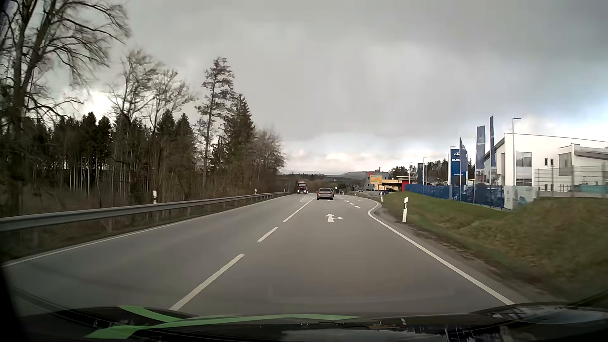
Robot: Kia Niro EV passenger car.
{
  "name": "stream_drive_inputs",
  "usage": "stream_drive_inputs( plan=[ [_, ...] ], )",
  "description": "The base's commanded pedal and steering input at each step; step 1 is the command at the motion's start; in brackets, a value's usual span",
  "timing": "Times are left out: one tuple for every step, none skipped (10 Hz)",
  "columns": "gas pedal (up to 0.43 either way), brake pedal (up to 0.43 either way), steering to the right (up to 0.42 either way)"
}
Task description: Follow the waypoints while adhering to traffic rules and regulations
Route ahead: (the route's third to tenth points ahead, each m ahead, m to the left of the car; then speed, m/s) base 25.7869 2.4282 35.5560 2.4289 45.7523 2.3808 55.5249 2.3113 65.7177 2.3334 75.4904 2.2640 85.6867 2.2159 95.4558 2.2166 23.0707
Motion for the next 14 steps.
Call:
stream_drive_inputs(
  plan=[
    [0.0, 0.0, -0.003],
    [0.0, 0.0, -0.003],
    [0.0, 0.0, -0.002],
    [0.0, 0.0, -0.002],
    [0.0, 0.0, -0.002],
    [0.0, 0.0, 0.0],
    [0.0, 0.0, 0.0],
    [0.0, 0.0, 0.001],
    [0.0, 0.0, 0.0],
    [0.0, 0.0, 0.0],
    [0.0, 0.0, 0.0],
    [0.0, 0.0, 0.0],
    [0.0, 0.0, 0.0],
    [0.0, 0.0, 0.0]
  ],
)
